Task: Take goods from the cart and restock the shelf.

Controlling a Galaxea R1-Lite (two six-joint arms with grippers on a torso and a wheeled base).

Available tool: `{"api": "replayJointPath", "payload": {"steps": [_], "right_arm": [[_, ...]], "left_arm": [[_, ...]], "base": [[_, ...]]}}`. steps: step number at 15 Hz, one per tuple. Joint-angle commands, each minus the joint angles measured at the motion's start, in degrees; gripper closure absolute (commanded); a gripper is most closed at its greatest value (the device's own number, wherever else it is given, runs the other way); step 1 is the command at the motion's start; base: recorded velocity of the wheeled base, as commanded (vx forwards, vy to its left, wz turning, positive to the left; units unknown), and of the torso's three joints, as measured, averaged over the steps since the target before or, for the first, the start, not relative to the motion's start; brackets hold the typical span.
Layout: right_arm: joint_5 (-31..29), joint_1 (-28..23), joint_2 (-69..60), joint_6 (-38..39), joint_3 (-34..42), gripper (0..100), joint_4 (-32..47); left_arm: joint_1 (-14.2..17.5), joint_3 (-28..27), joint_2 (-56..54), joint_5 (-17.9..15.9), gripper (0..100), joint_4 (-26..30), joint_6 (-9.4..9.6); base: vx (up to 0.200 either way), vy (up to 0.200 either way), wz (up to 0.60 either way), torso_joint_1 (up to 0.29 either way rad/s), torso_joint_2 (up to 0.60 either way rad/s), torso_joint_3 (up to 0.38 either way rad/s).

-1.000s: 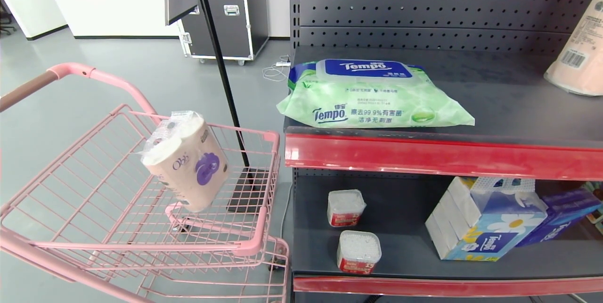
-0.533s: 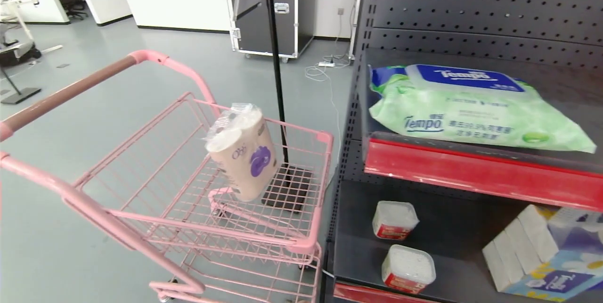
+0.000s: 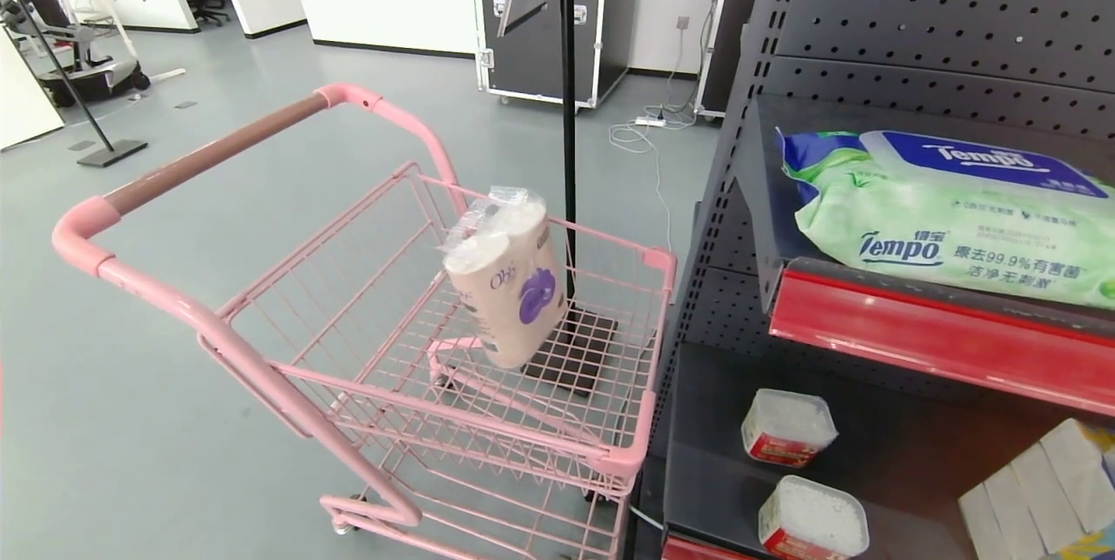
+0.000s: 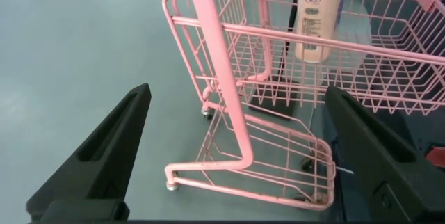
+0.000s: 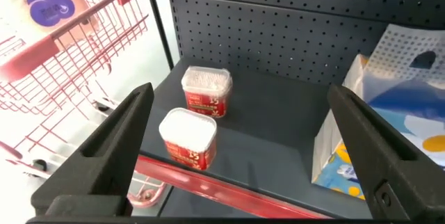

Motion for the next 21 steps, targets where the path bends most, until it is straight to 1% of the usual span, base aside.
{"api": "replayJointPath", "payload": {"steps": [1,3,10,20,21], "right_arm": [[0.1,0.0,0.0,0.0,0.0,0,0.0],[0.1,0.0,0.0,0.1,0.0,0,0.0],[0.1,0.0,0.0,0.1,0.0,0,0.0],[0.1,0.1,0.0,0.0,0.0,0,0.0],[0.1,0.1,0.0,0.0,0.0,0,0.0]], "left_arm": [[0.0,0.0,0.0,0.0,0,0.0,-0.02],[0.0,0.0,0.0,0.0,0,0.0,-0.02],[0.0,0.0,0.0,0.0,0,0.0,0.07],[0.1,0.0,0.0,0.0,0,0.0,0.33],[0.0,0.0,0.0,0.0,0,0.0,0.24]], "base": [[0.000,0.000,0.00,0.000,0.00,0.000],[0.000,0.000,0.00,0.000,0.00,0.000],[0.000,0.000,-0.60,0.004,0.00,0.004],[0.000,0.000,0.00,0.000,0.00,0.000],[0.000,0.200,0.00,0.002,0.00,0.002]]}}
